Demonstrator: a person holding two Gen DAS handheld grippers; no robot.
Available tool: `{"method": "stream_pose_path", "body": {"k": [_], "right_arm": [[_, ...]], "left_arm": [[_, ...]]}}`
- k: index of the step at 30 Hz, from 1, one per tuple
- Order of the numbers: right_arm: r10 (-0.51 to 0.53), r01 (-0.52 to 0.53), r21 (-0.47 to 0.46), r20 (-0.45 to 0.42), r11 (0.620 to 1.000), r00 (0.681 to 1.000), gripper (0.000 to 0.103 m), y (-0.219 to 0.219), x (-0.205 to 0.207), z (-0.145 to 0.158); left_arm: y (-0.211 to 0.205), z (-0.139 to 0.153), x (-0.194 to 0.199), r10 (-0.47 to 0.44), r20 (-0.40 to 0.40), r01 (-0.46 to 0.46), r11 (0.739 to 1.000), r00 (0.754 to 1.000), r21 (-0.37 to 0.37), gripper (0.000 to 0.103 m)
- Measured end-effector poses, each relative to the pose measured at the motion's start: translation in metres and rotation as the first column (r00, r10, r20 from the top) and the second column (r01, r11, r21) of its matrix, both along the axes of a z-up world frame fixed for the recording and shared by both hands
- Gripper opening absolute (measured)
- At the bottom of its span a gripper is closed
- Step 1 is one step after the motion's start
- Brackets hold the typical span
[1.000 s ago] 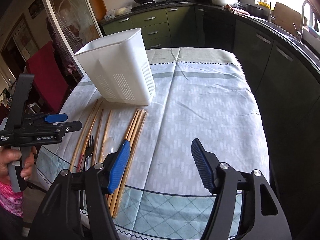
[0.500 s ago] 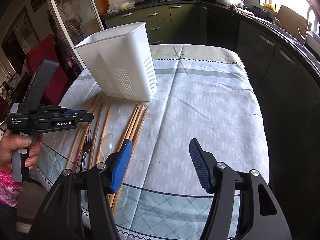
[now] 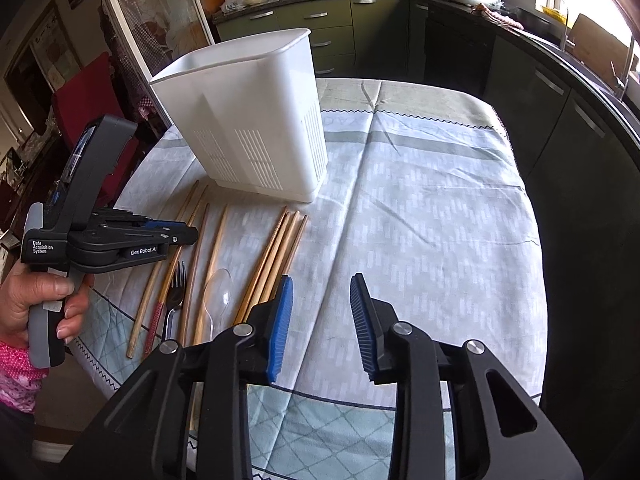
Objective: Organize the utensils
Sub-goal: 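Lower the left tool onto the red-tipped wooden chopstick and close it, then grasp a plain wooden chopstick with the right tool while the left tool lifts its chopstick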
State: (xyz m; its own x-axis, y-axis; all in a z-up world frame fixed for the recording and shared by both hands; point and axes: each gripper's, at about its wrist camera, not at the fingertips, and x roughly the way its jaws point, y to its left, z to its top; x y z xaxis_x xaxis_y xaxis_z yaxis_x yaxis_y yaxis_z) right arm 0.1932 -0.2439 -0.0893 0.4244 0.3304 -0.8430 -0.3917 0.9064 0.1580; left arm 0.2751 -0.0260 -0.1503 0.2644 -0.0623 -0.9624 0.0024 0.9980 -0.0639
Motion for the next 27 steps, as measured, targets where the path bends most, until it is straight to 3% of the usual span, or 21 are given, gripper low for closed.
{"method": "stream_pose_path", "body": {"k": [10, 17, 27], "right_arm": [[0.005, -0.007, -0.045, -0.058, 0.999, 0.998, 0.020, 0.021, 0.029, -0.017], [-0.005, -0.001, -0.041, -0.163, 0.999, 0.987, 0.016, 0.032, 0.054, -0.041], [0.000, -0.020, -0.091, -0.217, 0.996, 0.976, 0.013, 0.062, 0.063, -0.061]], "left_arm": [[0.007, -0.007, -0.005, -0.003, 0.011, 0.003, 1.000, 1.000, -0.031, 0.006], [0.015, 0.017, -0.014, -0.023, 0.068, 0.027, 0.998, 0.997, -0.057, 0.006], [0.014, 0.046, -0.036, -0.067, 0.159, 0.075, 0.996, 0.985, -0.044, 0.006]]}}
